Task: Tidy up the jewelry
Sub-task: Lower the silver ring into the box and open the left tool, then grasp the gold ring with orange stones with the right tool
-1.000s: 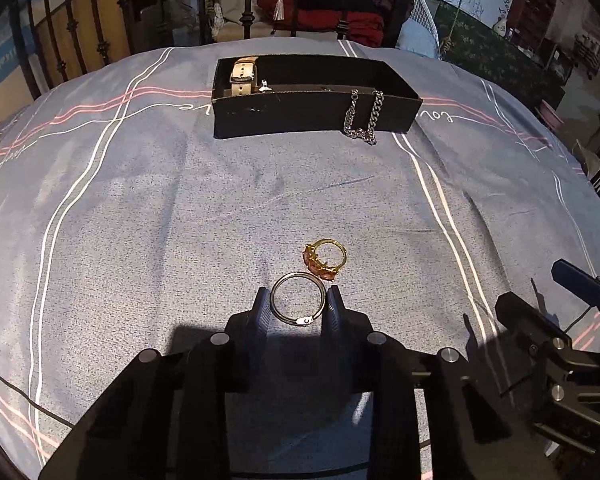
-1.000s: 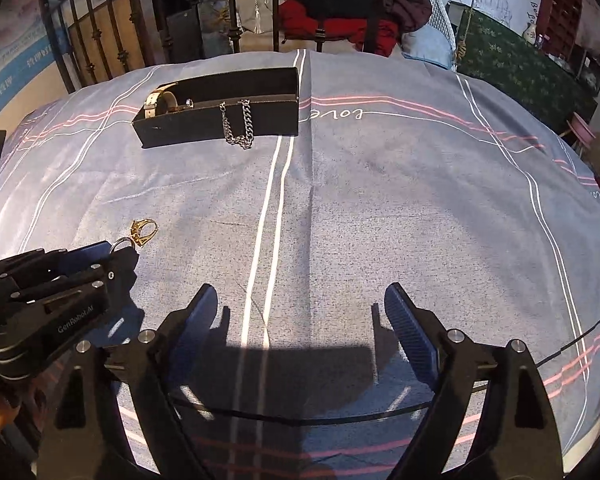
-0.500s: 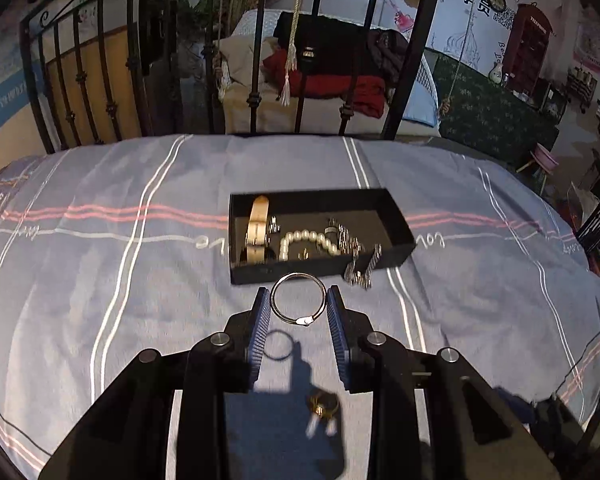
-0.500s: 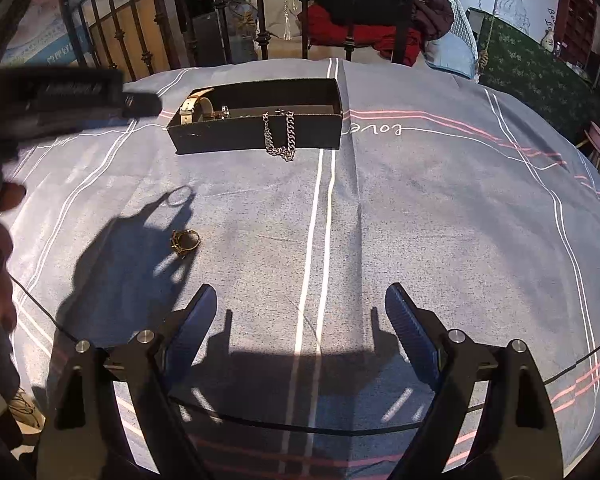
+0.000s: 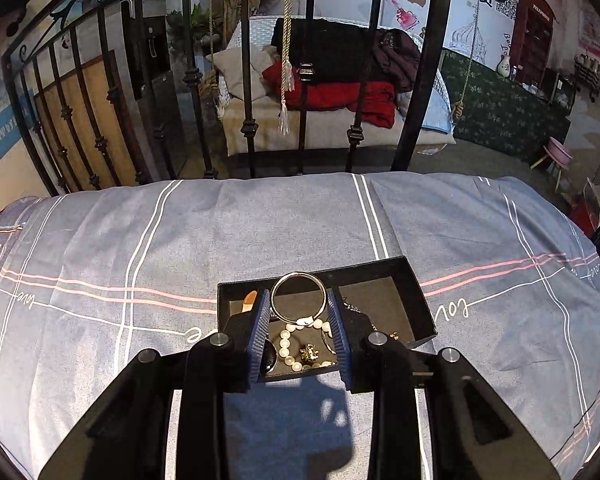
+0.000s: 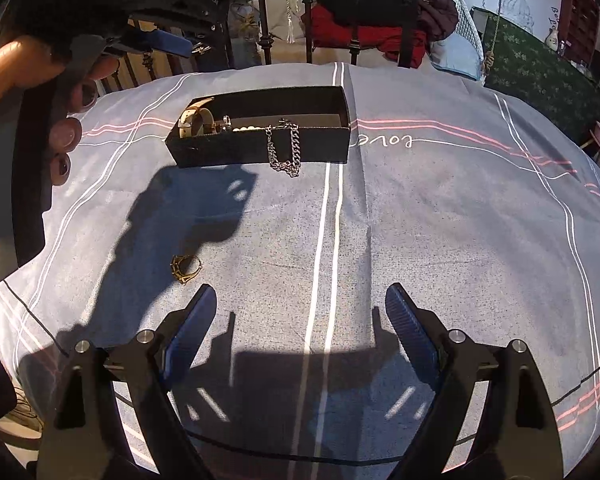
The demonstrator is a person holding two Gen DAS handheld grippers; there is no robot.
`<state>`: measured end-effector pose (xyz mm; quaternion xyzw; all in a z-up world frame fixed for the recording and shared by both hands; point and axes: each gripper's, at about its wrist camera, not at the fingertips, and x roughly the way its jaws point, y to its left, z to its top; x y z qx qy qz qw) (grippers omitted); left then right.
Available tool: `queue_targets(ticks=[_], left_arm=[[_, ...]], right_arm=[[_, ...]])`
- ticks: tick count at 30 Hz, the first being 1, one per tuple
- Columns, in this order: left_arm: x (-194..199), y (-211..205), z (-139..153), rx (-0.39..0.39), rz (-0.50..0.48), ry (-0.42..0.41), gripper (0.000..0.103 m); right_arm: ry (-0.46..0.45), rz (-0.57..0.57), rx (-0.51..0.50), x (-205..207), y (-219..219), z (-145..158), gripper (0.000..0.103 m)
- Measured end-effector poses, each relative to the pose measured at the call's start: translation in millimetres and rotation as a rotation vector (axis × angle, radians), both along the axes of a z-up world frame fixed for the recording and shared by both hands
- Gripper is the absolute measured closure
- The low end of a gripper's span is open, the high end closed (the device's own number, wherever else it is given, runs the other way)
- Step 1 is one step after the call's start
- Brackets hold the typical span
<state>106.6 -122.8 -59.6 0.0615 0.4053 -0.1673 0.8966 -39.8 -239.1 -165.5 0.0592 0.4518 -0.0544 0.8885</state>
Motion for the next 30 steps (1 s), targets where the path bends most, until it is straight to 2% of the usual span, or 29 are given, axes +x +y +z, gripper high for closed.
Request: queue_targets(ticks=[2, 5, 8, 11, 14, 20, 24, 26, 27, 28, 30], left_arm=[[-0.1, 4.1, -1.1, 0.006, 0.008, -0.004, 0.073], [-2.4, 13.5, -1.6, 0.003, 0.028, 0.000, 0.053], [-7.2, 22.9, 1.6, 0.003, 0.036, -0.013, 0.041], [-13.0, 41.0, 4.4, -0.012, 0.047, -0.003, 0.041], [-24.7, 77.7, -2.8, -0.041, 0.100, 0.027, 0.038], [-50.2, 136.3, -46.9, -0.018, 0.192, 0.126, 0.037], [-57.0, 150.1, -70.7, -0.014, 0.220, 0.190, 0.037], [-58.7, 150.6, -75.4, -0.006, 0.221, 0.196, 0.037], [-61.0, 149.3, -76.0, -0.002, 0.216, 0.195, 0.037], [-60.9, 147.7, -76.1, 0.003, 0.213, 0.193, 0.037], [-61.3, 144.2, -75.3, 0.001, 0.206, 0.192, 0.037]], right_arm=[[0.000, 0.004, -0.003, 2.4, 2.5, 0.1, 0.017], [-0.002, 0.015, -0.002, 5.2, 7.2, 0.2, 0.017], [-0.003, 0.030, -0.008, 8.5, 14.4, 1.5, 0.017], [-0.009, 0.051, -0.014, 12.7, 23.3, 2.3, 0.017], [-0.024, 0.086, -0.023, 19.8, 32.0, 3.2, 0.017], [-0.008, 0.131, -0.020, 40.2, 51.0, -14.8, 0.016], [0.030, 0.163, -0.036, 54.8, 67.6, -33.2, 0.016], [0.070, 0.167, -0.039, 60.2, 72.5, -45.9, 0.025], [0.056, 0.164, -0.049, 59.4, 73.9, -46.1, 0.030], [0.049, 0.159, -0.051, 58.5, 74.3, -44.5, 0.049], [0.049, 0.149, -0.036, 58.8, 73.6, -40.5, 0.078]])
